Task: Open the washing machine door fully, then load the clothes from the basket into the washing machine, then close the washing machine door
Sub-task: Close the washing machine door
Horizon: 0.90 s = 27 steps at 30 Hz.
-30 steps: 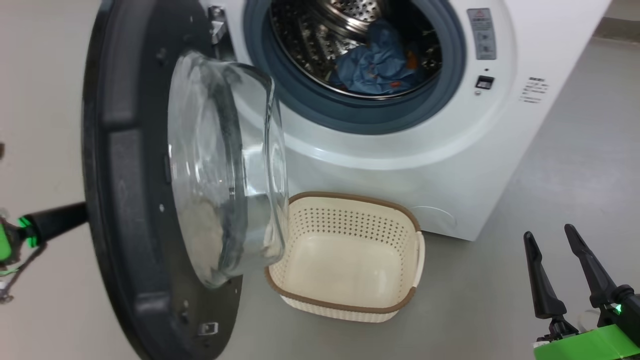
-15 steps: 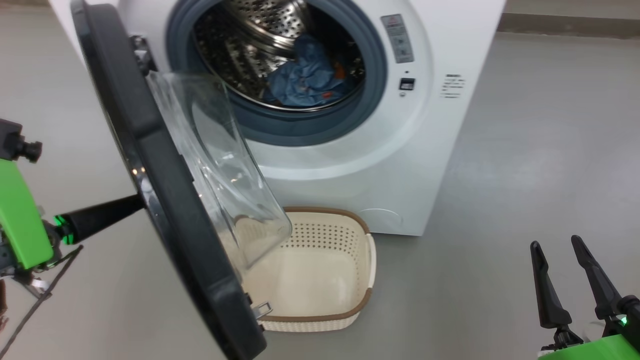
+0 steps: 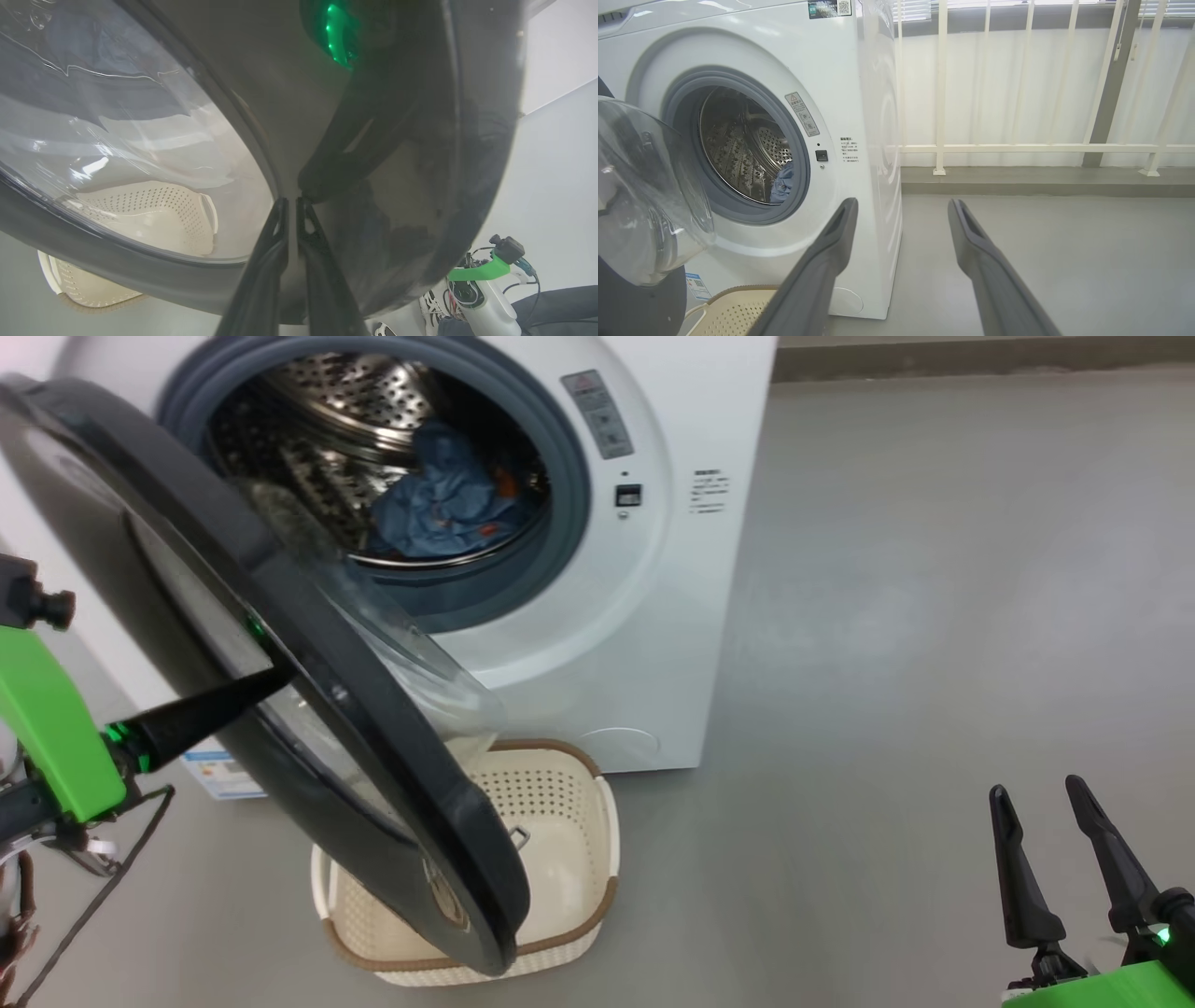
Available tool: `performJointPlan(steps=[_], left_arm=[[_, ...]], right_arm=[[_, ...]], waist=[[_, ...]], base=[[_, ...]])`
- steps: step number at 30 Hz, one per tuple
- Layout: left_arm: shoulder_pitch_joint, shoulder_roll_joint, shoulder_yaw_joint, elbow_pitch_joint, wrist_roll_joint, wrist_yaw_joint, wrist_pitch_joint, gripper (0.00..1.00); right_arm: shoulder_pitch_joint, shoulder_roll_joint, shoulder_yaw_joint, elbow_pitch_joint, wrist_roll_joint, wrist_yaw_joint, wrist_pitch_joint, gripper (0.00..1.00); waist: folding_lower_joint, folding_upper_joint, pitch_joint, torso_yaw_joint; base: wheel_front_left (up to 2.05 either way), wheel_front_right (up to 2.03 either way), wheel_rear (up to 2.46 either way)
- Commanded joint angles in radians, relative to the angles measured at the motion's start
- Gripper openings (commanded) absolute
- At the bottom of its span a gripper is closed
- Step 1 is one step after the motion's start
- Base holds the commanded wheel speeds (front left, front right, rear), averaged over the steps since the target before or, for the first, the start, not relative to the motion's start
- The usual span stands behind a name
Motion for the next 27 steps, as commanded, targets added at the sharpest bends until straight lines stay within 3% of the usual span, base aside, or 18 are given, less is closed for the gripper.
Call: performJointPlan(steps=[1, 12, 27], left_arm=[[-0.064, 0.041, 0.036, -0.011, 0.018, -0.005, -0.023, 0.0], [-0.1, 0.041, 0.002, 0.033, 0.037, -0.005, -0.087, 0.0], [-0.052, 0.055, -0.024, 0.03, 0.039, -0.005, -0.175, 0.0]], right_arm=[[-0.01, -0.015, 0.009, -0.027, -0.003, 0.004, -0.008, 1.0], [-0.013, -0.007, 0.001, -0.03, -0.003, 0.004, -0.008, 1.0], [-0.019, -0.007, 0.008, -0.027, -0.006, 0.004, -0.008, 1.0]], waist=[[0.0, 0.0, 0.009, -0.046], [0.0, 0.0, 0.027, -0.098], [0.0, 0.0, 0.019, -0.04]], base=[[0.0, 0.0, 0.0], [0.0, 0.0, 0.0], [0.0, 0.0, 0.0]])
